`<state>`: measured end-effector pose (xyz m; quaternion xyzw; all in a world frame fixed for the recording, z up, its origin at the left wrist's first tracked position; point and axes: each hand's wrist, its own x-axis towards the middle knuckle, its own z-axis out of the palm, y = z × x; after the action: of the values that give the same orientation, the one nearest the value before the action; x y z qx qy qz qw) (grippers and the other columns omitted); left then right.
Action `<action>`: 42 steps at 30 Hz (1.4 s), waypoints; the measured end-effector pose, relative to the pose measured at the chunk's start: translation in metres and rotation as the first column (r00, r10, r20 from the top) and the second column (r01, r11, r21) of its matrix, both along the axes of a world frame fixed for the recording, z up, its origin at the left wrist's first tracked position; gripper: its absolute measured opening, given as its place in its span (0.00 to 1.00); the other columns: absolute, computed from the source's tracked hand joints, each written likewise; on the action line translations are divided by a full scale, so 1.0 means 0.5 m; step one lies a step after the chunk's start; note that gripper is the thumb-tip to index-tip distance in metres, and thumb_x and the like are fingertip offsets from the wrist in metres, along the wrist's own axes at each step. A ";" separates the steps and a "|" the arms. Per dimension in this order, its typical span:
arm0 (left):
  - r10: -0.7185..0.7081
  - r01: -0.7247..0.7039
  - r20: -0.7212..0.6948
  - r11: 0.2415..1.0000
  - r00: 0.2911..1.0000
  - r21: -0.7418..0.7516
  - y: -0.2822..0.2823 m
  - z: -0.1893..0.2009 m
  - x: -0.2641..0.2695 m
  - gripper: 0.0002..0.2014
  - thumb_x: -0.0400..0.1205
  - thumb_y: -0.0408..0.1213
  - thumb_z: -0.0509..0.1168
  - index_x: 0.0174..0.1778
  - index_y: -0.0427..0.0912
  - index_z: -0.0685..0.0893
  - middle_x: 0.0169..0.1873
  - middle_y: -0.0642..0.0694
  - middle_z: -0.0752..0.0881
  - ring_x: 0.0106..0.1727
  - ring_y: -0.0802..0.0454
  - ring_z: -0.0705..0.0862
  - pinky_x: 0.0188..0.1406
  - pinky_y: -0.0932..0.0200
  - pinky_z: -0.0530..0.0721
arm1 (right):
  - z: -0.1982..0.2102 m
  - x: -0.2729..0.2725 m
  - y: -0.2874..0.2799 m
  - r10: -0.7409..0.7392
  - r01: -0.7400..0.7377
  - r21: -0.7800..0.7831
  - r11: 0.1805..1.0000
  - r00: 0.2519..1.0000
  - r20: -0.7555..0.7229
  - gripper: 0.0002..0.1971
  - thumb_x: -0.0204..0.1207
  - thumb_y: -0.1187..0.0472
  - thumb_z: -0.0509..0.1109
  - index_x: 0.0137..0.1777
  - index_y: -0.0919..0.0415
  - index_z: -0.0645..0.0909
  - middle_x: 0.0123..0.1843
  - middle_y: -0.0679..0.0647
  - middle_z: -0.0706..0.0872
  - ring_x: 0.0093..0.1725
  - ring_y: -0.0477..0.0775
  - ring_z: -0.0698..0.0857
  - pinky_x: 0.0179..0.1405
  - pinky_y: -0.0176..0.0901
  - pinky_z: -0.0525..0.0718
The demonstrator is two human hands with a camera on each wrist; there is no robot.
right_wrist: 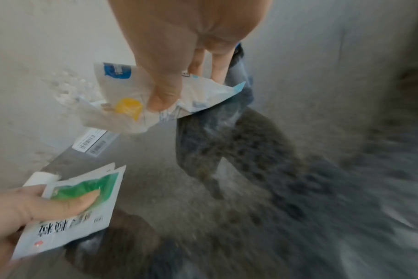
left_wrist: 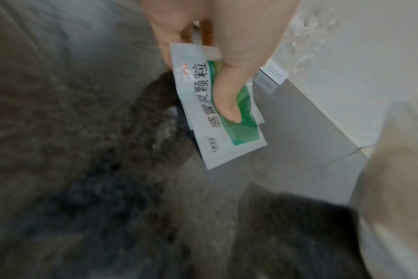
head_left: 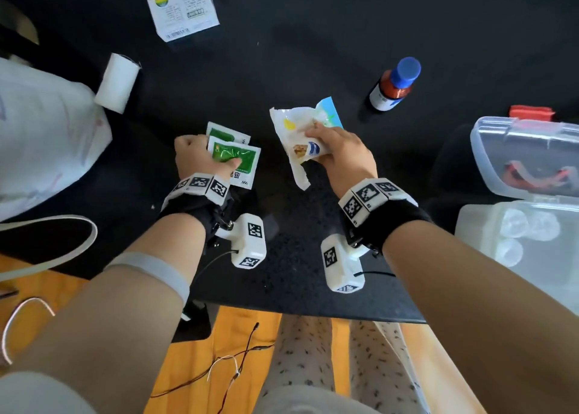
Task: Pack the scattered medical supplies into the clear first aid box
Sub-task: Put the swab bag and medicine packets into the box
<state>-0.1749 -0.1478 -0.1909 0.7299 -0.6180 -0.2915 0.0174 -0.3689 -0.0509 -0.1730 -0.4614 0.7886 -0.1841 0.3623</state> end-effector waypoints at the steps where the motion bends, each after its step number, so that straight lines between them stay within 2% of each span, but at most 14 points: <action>1: 0.064 -0.064 -0.028 0.998 0.998 0.021 0.007 0.004 -0.006 0.23 0.67 0.36 0.78 0.54 0.33 0.80 0.65 0.40 0.75 0.58 0.48 0.81 0.55 0.63 0.78 | 0.003 -0.001 0.022 -0.015 0.015 -0.009 1.000 1.000 0.007 0.17 0.76 0.60 0.66 0.65 0.46 0.76 0.67 0.49 0.81 0.67 0.57 0.76 0.62 0.56 0.78; 6: 0.234 -0.210 -0.168 0.966 0.958 0.149 0.074 0.045 -0.054 0.25 0.70 0.31 0.75 0.54 0.44 0.66 0.51 0.47 0.79 0.47 0.50 0.81 0.49 0.57 0.80 | 0.020 -0.008 0.128 -0.049 0.048 0.018 0.999 0.995 0.092 0.18 0.76 0.62 0.66 0.65 0.47 0.77 0.67 0.50 0.82 0.67 0.56 0.78 0.64 0.55 0.78; 10: 0.268 -0.201 -0.381 0.957 0.885 0.207 0.159 0.076 -0.110 0.25 0.68 0.27 0.76 0.60 0.37 0.76 0.56 0.41 0.85 0.55 0.47 0.85 0.53 0.58 0.84 | 0.078 -0.043 0.186 -0.190 0.197 0.015 0.980 0.921 0.341 0.15 0.75 0.67 0.65 0.61 0.58 0.80 0.49 0.54 0.87 0.50 0.53 0.84 0.55 0.49 0.82; 12: 0.298 -0.208 -0.449 0.948 0.842 0.239 0.203 0.095 -0.142 0.19 0.70 0.27 0.75 0.56 0.35 0.82 0.56 0.38 0.87 0.52 0.49 0.85 0.42 0.69 0.86 | 0.120 -0.073 0.216 -0.225 0.267 -0.040 0.963 0.877 0.424 0.13 0.73 0.68 0.68 0.57 0.61 0.81 0.48 0.54 0.85 0.47 0.50 0.82 0.52 0.45 0.81; 14: 0.338 -0.228 -0.507 0.936 0.793 0.268 0.246 0.115 -0.179 0.17 0.71 0.28 0.74 0.56 0.32 0.84 0.55 0.38 0.87 0.50 0.50 0.85 0.35 0.75 0.83 | 0.168 -0.107 0.243 -0.222 0.300 -0.114 0.947 0.868 0.444 0.10 0.67 0.60 0.69 0.49 0.52 0.80 0.50 0.56 0.82 0.47 0.50 0.81 0.50 0.40 0.80; 16: 0.375 -0.258 -0.559 0.925 0.740 0.280 0.284 0.135 -0.224 0.17 0.71 0.29 0.74 0.56 0.31 0.84 0.55 0.36 0.87 0.50 0.48 0.85 0.44 0.66 0.85 | 0.217 -0.146 0.275 -0.223 0.324 -0.149 0.934 0.857 0.465 0.09 0.63 0.55 0.69 0.43 0.43 0.76 0.49 0.55 0.81 0.46 0.47 0.81 0.47 0.38 0.79; 18: 0.409 -0.280 -0.609 0.912 0.680 0.300 0.316 0.157 -0.271 0.14 0.71 0.30 0.75 0.52 0.34 0.86 0.53 0.36 0.88 0.51 0.44 0.87 0.54 0.51 0.87 | 0.256 -0.196 0.315 -0.227 0.381 -0.184 0.906 0.805 0.549 0.09 0.70 0.62 0.71 0.45 0.48 0.76 0.43 0.50 0.82 0.41 0.31 0.82 0.46 0.27 0.77; 20: 0.418 -0.281 -0.654 0.908 0.630 0.310 0.345 0.175 -0.315 0.08 0.70 0.30 0.76 0.43 0.42 0.86 0.49 0.37 0.88 0.53 0.41 0.88 0.60 0.44 0.85 | 0.282 -0.252 0.363 -0.214 0.410 -0.205 0.889 0.767 0.605 0.14 0.72 0.70 0.71 0.43 0.47 0.77 0.38 0.40 0.83 0.37 0.25 0.82 0.44 0.19 0.77; 23: 0.396 -0.259 -0.698 0.918 0.596 0.300 0.389 0.189 -0.372 0.10 0.69 0.29 0.76 0.37 0.49 0.85 0.44 0.41 0.89 0.52 0.40 0.89 0.60 0.42 0.85 | 0.282 -0.334 0.432 -0.265 0.441 -0.172 0.881 0.760 0.594 0.13 0.64 0.64 0.73 0.41 0.43 0.81 0.34 0.38 0.88 0.41 0.38 0.86 0.52 0.40 0.84; 26: 0.385 -0.247 -0.726 0.923 0.570 0.295 0.426 0.191 -0.409 0.11 0.69 0.27 0.75 0.36 0.49 0.85 0.39 0.47 0.89 0.49 0.40 0.89 0.59 0.41 0.85 | 0.265 -0.393 0.494 -0.294 0.452 -0.150 0.879 0.763 0.575 0.10 0.62 0.63 0.74 0.41 0.48 0.83 0.34 0.42 0.90 0.44 0.48 0.87 0.56 0.52 0.85; 29: 0.388 -0.251 -0.726 0.922 0.568 0.296 0.453 0.187 -0.429 0.11 0.71 0.26 0.74 0.37 0.48 0.84 0.39 0.48 0.88 0.47 0.42 0.89 0.60 0.42 0.85 | 0.256 -0.420 0.534 -0.233 0.377 -0.149 0.914 0.789 0.568 0.08 0.66 0.74 0.71 0.42 0.62 0.82 0.35 0.46 0.87 0.37 0.36 0.86 0.47 0.30 0.84; 31: 0.399 -0.262 -0.711 0.917 0.579 0.300 0.464 0.184 -0.432 0.10 0.71 0.27 0.74 0.36 0.48 0.84 0.38 0.48 0.88 0.47 0.43 0.89 0.59 0.42 0.86 | 0.242 -0.427 0.552 -0.196 0.313 -0.136 0.940 0.822 0.535 0.11 0.67 0.77 0.71 0.49 0.70 0.82 0.41 0.49 0.85 0.37 0.29 0.84 0.43 0.22 0.81; 38: 0.409 -0.276 -0.678 0.912 0.610 0.303 0.475 0.181 -0.431 0.11 0.71 0.28 0.75 0.36 0.49 0.84 0.38 0.50 0.88 0.44 0.49 0.90 0.58 0.45 0.87 | 0.185 -0.448 0.588 -0.067 0.124 -0.094 0.988 0.884 0.463 0.12 0.71 0.77 0.69 0.51 0.63 0.82 0.40 0.43 0.83 0.36 0.24 0.82 0.41 0.16 0.76; 42: 0.406 -0.263 -0.675 0.914 0.616 0.309 0.481 0.178 -0.440 0.10 0.71 0.29 0.75 0.37 0.49 0.84 0.39 0.49 0.89 0.47 0.48 0.90 0.57 0.47 0.87 | 0.175 -0.456 0.596 -0.079 0.138 -0.092 0.986 0.878 0.472 0.16 0.71 0.80 0.66 0.52 0.60 0.80 0.30 0.29 0.87 0.35 0.25 0.82 0.39 0.17 0.77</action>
<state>-0.3947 0.0929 -0.1021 0.6546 -0.3832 -0.6020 0.2493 -0.5967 0.2470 -0.0852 -0.3802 0.6901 -0.3578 0.5012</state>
